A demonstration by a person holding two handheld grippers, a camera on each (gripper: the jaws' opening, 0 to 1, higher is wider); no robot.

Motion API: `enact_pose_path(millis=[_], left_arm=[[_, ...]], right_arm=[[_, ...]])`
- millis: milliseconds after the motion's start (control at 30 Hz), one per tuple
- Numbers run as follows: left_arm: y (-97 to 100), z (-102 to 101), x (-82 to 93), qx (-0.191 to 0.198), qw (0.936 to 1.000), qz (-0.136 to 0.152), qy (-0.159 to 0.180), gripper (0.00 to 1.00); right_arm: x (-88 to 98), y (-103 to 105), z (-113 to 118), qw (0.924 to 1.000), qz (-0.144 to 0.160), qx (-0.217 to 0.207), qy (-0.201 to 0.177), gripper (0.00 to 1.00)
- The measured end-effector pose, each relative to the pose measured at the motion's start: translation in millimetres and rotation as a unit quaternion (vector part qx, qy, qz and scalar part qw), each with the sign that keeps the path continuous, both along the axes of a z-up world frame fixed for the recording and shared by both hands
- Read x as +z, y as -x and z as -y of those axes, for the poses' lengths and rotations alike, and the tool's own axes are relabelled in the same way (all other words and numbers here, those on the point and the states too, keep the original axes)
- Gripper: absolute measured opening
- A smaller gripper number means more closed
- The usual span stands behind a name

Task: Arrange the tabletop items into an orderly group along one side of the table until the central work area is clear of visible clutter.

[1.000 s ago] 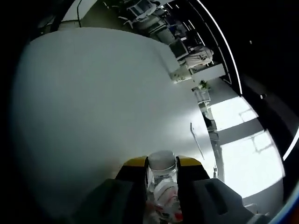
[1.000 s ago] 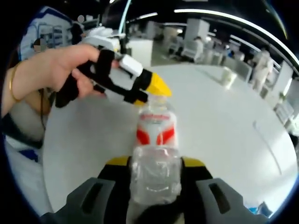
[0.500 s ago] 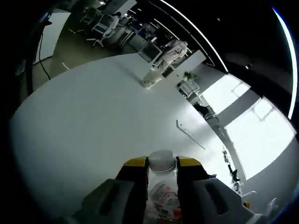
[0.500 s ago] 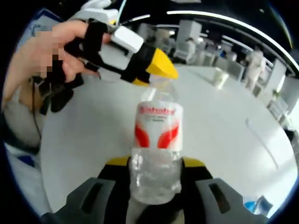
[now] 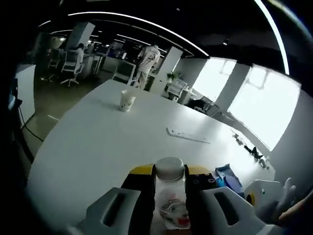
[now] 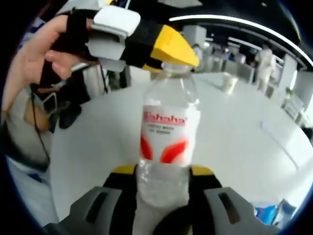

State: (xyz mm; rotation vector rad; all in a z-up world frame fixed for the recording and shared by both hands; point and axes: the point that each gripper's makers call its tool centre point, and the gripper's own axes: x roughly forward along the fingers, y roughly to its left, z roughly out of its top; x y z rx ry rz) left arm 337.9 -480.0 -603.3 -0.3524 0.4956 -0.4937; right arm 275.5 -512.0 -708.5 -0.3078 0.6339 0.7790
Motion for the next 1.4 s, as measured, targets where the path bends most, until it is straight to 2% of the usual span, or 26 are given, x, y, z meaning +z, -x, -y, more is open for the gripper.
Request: enact_pose_path(millis=[100,233,333,400,467,500,600,667,733,900,967,1133,1167,1233,1400], left_arm=[[5.6,4,5.9,-0.032,0.9992,0.023,-0.004,0.21],[14.9,12,12.9,-0.072,0.9951,0.058,-0.035,0.21],[22.3,21,17.5,-0.109,0.9884,0.086,-0.062,0.21],[29.6,30,19.9,-0.142,0.9804,0.108,-0.084,0.21],[32.9,33,20.4,-0.153,0.9779,0.111,-0.088,0.21],[36.0,36,21.2,-0.17,0.9737,0.119,-0.095,0.21],[41.9,37,21.7,-0.183,0.9687,0.128,-0.108,0.21],[47.9,40,21.9,-0.201,0.962,0.143,-0.118,0.21],[52.5,42,21.7,-0.211,0.9587,0.148,-0.119,0.21],[60.1,46,21.5,-0.237,0.9472,0.167,-0.136,0.21],[64.3,48,21.4,-0.254,0.9401,0.177,-0.143,0.21],[69.0,46,21.1,-0.263,0.9356,0.184,-0.147,0.21],[71.9,47,20.9,-0.272,0.9322,0.188,-0.147,0.21],[71.8,44,20.7,-0.274,0.9303,0.193,-0.149,0.21],[74.5,47,21.4,-0.295,0.9193,0.211,-0.154,0.21]], right_arm=[[1.1,1,0,1.0,0.009,-0.002,-0.003,0.37],[3.5,3,-1,0.9998,0.011,-0.004,-0.015,0.37],[6.2,5,-1,0.9996,0.008,-0.007,-0.026,0.37],[7.7,7,-1,0.9995,0.007,-0.007,-0.03,0.37],[7.5,8,0,0.9996,0.007,-0.008,-0.028,0.36],[7.6,9,0,0.9996,0.006,-0.008,-0.027,0.36],[10.3,12,2,0.9992,0.006,-0.01,-0.039,0.36],[15.5,12,1,0.9984,0.008,-0.013,-0.054,0.36],[19.1,13,2,0.9979,0.009,-0.013,-0.062,0.36],[19.8,16,2,0.9979,0.013,-0.01,-0.062,0.36],[22.5,17,2,0.9977,0.018,-0.008,-0.066,0.36],[24.2,19,2,0.9976,0.021,0.0,-0.067,0.36],[24.7,19,2,0.9975,0.021,0.001,-0.067,0.36],[25.5,20,2,0.9974,0.024,0.003,-0.068,0.36],[26.2,20,2,0.9973,0.024,0.004,-0.069,0.36]])
